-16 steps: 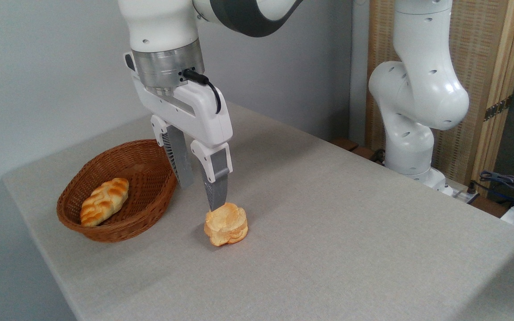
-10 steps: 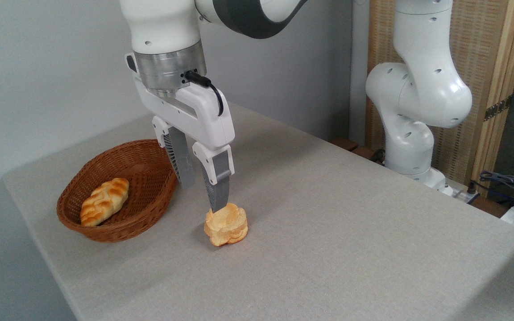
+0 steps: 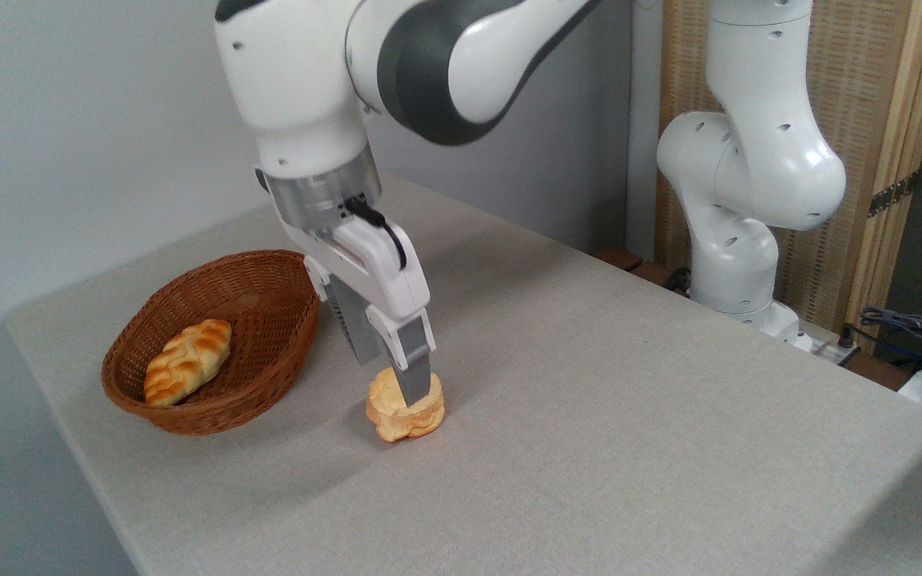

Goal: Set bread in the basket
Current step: 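Lower the open gripper down around the round golden bun, then close the gripper fingers on the golden bun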

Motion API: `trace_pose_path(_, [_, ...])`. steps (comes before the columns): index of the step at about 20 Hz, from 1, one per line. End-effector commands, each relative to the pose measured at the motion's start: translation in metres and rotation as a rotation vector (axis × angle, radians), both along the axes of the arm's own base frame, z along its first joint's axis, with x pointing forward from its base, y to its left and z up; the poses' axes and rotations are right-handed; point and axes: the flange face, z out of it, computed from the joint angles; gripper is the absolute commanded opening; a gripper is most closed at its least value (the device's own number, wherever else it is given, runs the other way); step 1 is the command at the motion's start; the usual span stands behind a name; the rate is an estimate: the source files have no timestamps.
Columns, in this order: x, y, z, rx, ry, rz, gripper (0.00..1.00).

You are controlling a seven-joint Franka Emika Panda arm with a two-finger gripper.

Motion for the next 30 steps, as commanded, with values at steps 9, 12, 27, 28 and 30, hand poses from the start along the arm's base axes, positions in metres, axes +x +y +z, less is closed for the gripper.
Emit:
trace_pose_path(9, [-0.013,-0.028,-0.048,-0.123,-0.027,-0.022,1.0])
trace_pose_path(12, [-0.013,-0.025,-0.048,-0.085,-0.033,-0.077,1.0])
trace_pose_path(27, [-0.013,-0.022,-0.053,0.001,-0.02,-0.137,1.0])
trace_pose_path(28, [-0.014,-0.028,-0.055,0.001,-0.016,-0.148,1.0])
trace_pose_path(30, [-0.013,-0.033,-0.062,0.001,-0.003,-0.153,1.0])
